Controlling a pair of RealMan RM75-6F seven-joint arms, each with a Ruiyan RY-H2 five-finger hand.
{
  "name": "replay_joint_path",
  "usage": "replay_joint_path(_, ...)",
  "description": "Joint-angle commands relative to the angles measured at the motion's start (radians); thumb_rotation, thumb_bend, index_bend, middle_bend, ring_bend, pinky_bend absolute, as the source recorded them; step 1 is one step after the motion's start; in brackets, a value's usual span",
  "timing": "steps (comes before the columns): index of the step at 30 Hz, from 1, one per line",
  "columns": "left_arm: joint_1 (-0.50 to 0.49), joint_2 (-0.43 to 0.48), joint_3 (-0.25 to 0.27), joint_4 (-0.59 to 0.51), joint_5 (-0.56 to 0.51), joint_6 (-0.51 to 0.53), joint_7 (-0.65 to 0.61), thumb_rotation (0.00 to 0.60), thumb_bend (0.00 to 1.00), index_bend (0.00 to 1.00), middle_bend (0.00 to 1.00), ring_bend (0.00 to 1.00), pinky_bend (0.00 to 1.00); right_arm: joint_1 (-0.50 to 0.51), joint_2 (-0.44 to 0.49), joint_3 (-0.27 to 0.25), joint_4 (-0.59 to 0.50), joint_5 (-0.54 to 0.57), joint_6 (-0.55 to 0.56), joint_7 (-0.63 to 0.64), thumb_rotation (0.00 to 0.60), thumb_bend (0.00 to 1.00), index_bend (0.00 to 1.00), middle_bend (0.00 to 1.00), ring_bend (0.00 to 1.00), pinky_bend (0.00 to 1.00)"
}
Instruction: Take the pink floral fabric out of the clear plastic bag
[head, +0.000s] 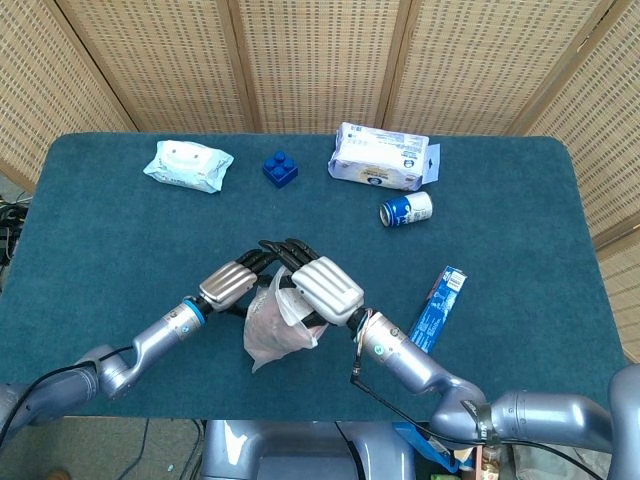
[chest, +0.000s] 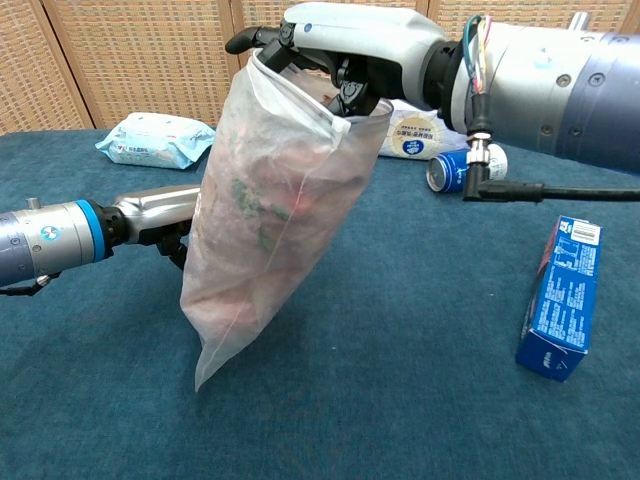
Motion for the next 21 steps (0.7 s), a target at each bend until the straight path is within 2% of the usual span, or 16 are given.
replay_joint_path(1, 0.0, 0.0, 0.0, 0.0, -0.001, -0.001, 0.002, 0.6, 0.44, 0.46, 0.0, 0.0, 0.0, 0.0, 0.0, 0.0, -0.001, 0.0, 0.0, 0.0, 0.6, 0.69, 0.81, 0.0, 0.0, 0.0)
replay_joint_path(5, -0.001, -0.001, 0.0, -0.001, -0.003, 0.001, 0.006, 0.6, 0.45, 0.53, 0.0, 0.0, 0.0, 0.001, 0.001, 0.0, -0.004, -0.002, 0.002, 0.001, 0.6, 0.69, 0.81, 0.0, 0.0, 0.0)
replay_joint_path(10, 0.002, -0.001, -0.002, 0.0, -0.009, 0.003, 0.015, 0.6, 0.55, 0.63, 0.0, 0.0, 0.0, -0.001, 0.005, -0.001, -0.004, -0.001, 0.004, -0.001, 0.6, 0.69, 0.81, 0.0, 0.0, 0.0)
replay_joint_path(13, 0.009, 0.005, -0.003, 0.004, -0.016, 0.009, 0.024, 0.6, 0.58, 0.68, 0.0, 0.0, 0.0, -0.006, 0.01, -0.003, -0.001, 0.0, 0.009, 0.002, 0.6, 0.69, 0.81, 0.0, 0.0, 0.0)
replay_joint_path(21, 0.039, 0.065, -0.005, 0.002, -0.038, 0.03, 0.04, 0.6, 0.58, 0.71, 0.0, 0.0, 0.0, -0.037, 0.036, -0.017, 0.007, -0.013, 0.03, 0.026, 0.6, 0.69, 0.81, 0.0, 0.0, 0.0)
